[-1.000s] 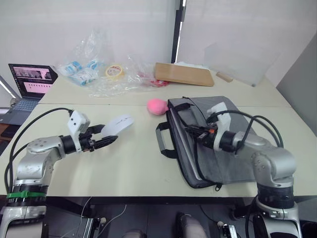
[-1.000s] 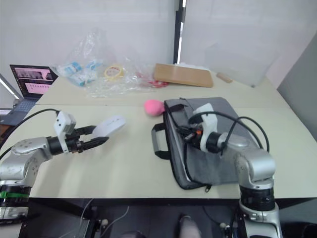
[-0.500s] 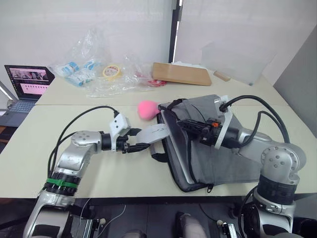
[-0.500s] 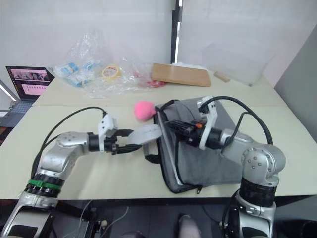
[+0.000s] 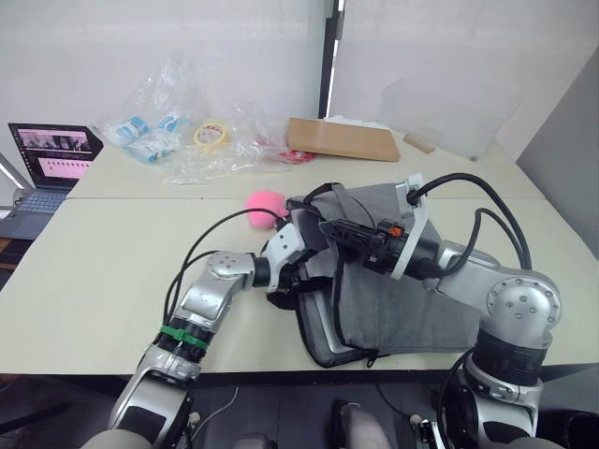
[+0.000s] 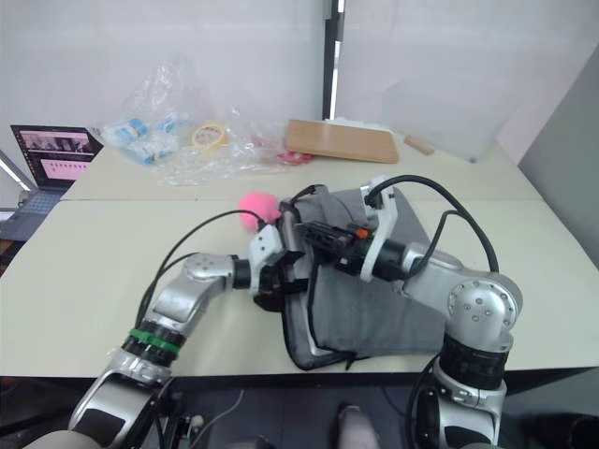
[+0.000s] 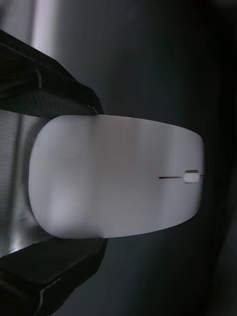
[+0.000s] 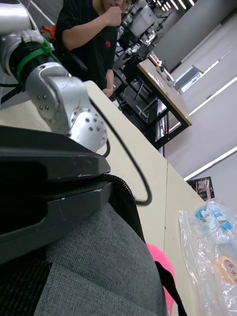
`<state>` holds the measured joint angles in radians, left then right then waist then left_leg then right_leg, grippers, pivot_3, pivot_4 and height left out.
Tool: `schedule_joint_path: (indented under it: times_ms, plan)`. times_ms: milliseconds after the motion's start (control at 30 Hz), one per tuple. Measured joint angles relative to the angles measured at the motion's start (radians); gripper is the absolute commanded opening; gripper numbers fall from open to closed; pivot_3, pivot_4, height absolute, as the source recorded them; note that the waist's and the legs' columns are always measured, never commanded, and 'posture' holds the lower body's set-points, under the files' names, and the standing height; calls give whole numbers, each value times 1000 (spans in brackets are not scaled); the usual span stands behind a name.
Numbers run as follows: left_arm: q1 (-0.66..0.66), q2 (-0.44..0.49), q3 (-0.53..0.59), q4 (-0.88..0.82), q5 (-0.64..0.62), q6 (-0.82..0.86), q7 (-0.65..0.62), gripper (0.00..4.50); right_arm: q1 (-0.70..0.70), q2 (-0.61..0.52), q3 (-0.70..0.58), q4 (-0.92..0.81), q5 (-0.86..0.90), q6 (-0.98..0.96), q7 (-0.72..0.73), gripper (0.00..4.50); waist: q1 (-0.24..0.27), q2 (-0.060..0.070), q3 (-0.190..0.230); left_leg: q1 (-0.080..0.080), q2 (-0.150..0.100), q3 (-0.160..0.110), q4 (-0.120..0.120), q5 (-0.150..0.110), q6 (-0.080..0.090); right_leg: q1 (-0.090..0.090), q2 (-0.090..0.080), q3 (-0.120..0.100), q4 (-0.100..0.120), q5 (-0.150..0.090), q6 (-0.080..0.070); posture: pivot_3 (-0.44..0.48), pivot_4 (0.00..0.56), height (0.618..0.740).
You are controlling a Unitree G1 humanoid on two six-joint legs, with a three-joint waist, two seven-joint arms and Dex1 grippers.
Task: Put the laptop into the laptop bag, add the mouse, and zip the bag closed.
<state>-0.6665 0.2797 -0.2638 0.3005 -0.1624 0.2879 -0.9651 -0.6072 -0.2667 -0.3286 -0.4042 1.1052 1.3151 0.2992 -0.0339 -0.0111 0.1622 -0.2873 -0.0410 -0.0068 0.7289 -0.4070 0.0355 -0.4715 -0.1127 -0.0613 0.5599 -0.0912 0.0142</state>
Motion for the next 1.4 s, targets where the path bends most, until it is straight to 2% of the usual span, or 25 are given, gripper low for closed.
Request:
schedule_joint_path:
  times_ms: [333, 667, 700, 767, 833, 967, 1200, 1400]
  plan:
    - [-178, -131, -32, 294, 60, -95, 1, 2781, 0, -44, 7, 0, 98, -9, -82, 42, 15, 0, 0, -5, 0, 4, 1, -2, 4, 2, 0, 2, 0, 0, 1, 0, 150, 740]
    - [-275, -200, -37, 461, 101, -145, -7, 2781, 1, -86, 23, 0, 157, -43, -137, 42, 20, 0, 0, -1, 0, 4, 2, -4, 8, 8, 1, 3, -5, 2, 3, 0, 150, 740]
    - [-275, -203, -37, 461, 103, -145, -9, 2781, 2, -92, 24, 0, 164, -45, -139, 42, 20, 0, 0, 0, 0, 4, 2, -5, 9, 8, 1, 3, -6, 2, 4, 0, 150, 740]
    - [-274, -203, -36, 459, 104, -145, -19, 3802, 3, -102, 28, 0, 176, -51, -145, 0, 19, 0, 0, 0, 0, 4, 2, -5, 9, 8, 1, 3, -6, 2, 4, 0, 150, 740]
    - [-268, -191, -34, 446, 105, -148, -37, 4429, 4, -107, 39, 1, 181, -61, -147, 0, 18, 0, 0, 0, 0, 5, 1, -5, 10, 8, 1, 3, -7, 2, 4, 0, 150, 740]
    - [-234, -157, -30, 386, 103, -135, -57, 4469, 4, -117, 49, 5, 195, -78, -148, 0, 16, 0, 0, 1, 1, 5, 1, -5, 10, 8, 1, 3, -7, 3, 4, 0, 150, 740]
    - [-105, -36, 5, 157, 76, -41, -92, 4469, 5, -141, 71, 23, 213, -100, -148, 0, 16, 0, 0, 3, 1, 4, 2, -5, 9, 6, 1, 3, -7, 3, 4, 0, 150, 740]
    - [-7, 22, 39, 22, 26, 0, -109, 4469, 5, -156, 87, 34, 214, -118, -137, 0, 17, 0, 0, 3, 1, 5, 2, -5, 9, 4, 1, 3, -7, 3, 4, 0, 150, 740]
